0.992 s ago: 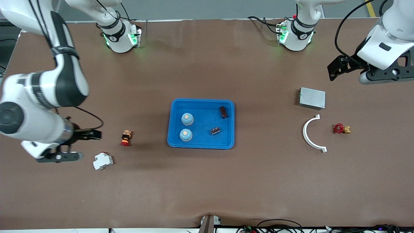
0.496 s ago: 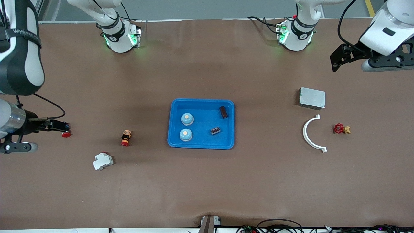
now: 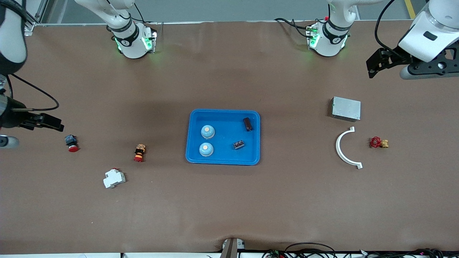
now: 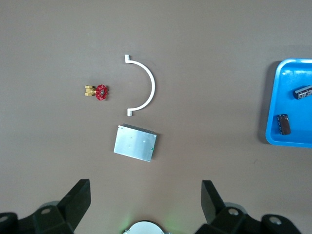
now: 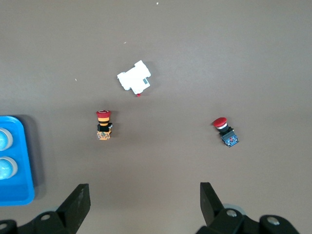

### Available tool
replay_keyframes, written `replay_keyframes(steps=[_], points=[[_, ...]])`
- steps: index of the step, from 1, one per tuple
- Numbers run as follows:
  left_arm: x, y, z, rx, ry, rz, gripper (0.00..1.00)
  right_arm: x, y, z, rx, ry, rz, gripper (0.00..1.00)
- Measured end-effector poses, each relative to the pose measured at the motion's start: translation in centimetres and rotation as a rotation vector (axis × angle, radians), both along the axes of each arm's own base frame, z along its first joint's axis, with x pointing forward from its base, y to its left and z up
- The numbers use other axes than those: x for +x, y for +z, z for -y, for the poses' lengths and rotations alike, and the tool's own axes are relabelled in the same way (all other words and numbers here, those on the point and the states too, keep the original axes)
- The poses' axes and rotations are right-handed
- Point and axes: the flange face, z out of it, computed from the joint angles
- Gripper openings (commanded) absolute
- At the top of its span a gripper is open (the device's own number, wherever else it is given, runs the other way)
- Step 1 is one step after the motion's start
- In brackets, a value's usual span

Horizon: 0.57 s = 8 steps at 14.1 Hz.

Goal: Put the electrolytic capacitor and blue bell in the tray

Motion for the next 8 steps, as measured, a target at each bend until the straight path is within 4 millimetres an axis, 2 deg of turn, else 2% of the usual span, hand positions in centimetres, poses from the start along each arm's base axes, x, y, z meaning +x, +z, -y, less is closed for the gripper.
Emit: replay_keyframes(steps=[2, 5, 8], points=[[0.3, 0.0, -1.5, -0.001, -0.014, -0.004, 1.0, -1.0, 1.7, 1.1, 0.01, -0.023, 0.019, 1.0], [0.4, -0.1, -2.5, -0.003, -0.017, -0.007, 1.0, -3.0, 4.5, 0.7, 0.005, -0.021, 0.048, 1.0], [0.5, 0.0, -2.8, -0.004, -0.01, -0.005, 1.0, -4.5, 5.9, 0.2, 0.001, -0.017, 0.066, 1.0]])
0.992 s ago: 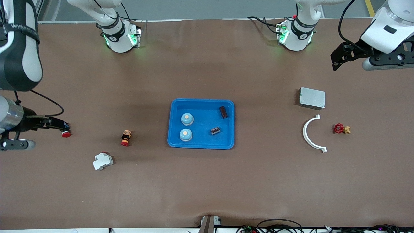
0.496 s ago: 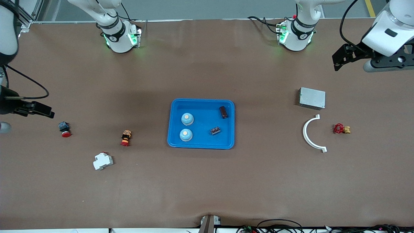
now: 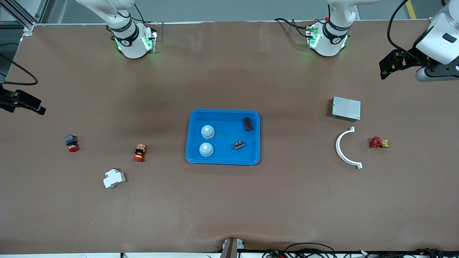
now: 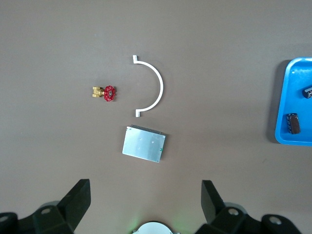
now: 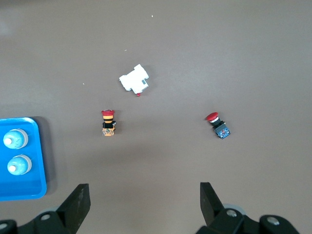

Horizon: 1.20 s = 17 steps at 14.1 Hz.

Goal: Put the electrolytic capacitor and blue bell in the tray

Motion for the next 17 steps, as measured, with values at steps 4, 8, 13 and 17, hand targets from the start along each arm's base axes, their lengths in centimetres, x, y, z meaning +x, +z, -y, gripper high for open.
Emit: replay_keyframes(steps=[4, 8, 13, 17], points=[[0.1, 0.0, -0.9, 0.0, 0.007, -0.001, 1.0, -1.9, 0.5, -0.4, -0.006, 0.001, 0.012, 1.0], [0.1, 0.0, -0.7, -0.001, 0.001, -0.001, 1.0, -3.3, 0.2, -0.6, -0.01, 0.0, 0.017, 1.0], [0.1, 0.0, -0.9, -0.001, 0.004, -0.001, 1.0, -3.7, 0.3, -0.7, -0.011, 0.0, 0.018, 1.0], [0.1, 0.0, -0.9, -0.001, 0.005, -0.002, 1.0, -4.1, 0.1, -0.7, -0.012, 0.0, 0.016, 1.0]])
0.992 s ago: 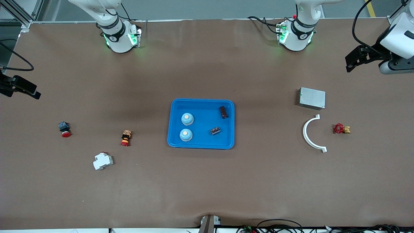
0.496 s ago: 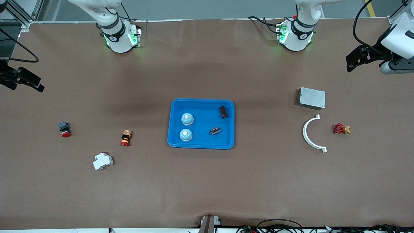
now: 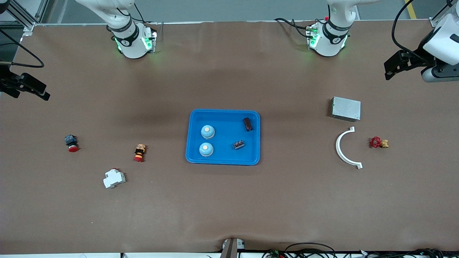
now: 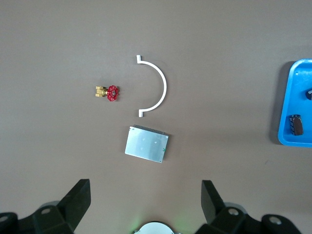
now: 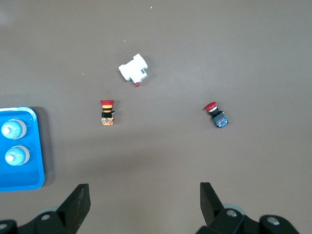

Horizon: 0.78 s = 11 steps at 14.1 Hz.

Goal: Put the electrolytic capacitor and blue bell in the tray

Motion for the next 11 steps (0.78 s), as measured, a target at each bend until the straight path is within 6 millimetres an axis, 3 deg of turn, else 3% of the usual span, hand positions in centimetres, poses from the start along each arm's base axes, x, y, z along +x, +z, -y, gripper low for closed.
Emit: replay_keyframes(steps=[7, 11], points=[[0.1, 0.0, -2.4, -0.008, 0.0, -0.013, 1.0, 0.0, -0.1, -0.3, -0.002, 0.005, 0.014, 1.0], [0.2, -0.1, -2.3, -0.01, -0.008, -0.008, 1.0, 0.1, 0.0, -1.0, -0.003, 0.018, 0.02, 1.0]])
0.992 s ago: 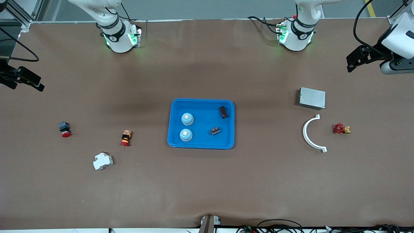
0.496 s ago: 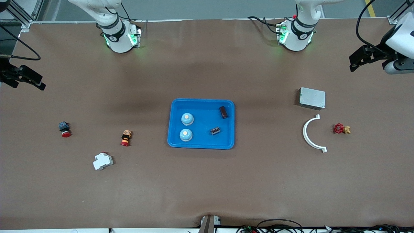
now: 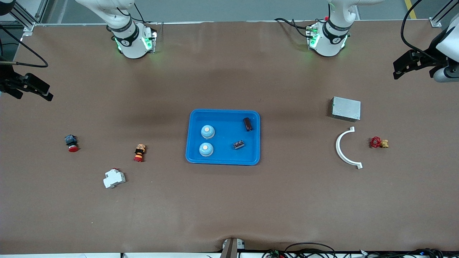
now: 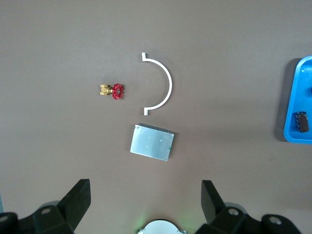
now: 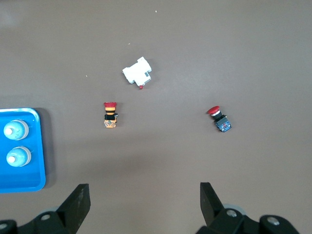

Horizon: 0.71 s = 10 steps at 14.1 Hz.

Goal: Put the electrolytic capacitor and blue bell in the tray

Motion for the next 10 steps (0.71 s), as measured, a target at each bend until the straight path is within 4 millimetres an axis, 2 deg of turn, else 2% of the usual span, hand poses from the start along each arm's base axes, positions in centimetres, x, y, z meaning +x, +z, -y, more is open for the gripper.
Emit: replay_keyframes(steps=[10], points=[[0.21, -0.1, -0.22, -0.004, -0.062, 0.014, 1.0, 0.0, 0.15, -0.84, -0.001, 0.015, 0.003, 1.0]])
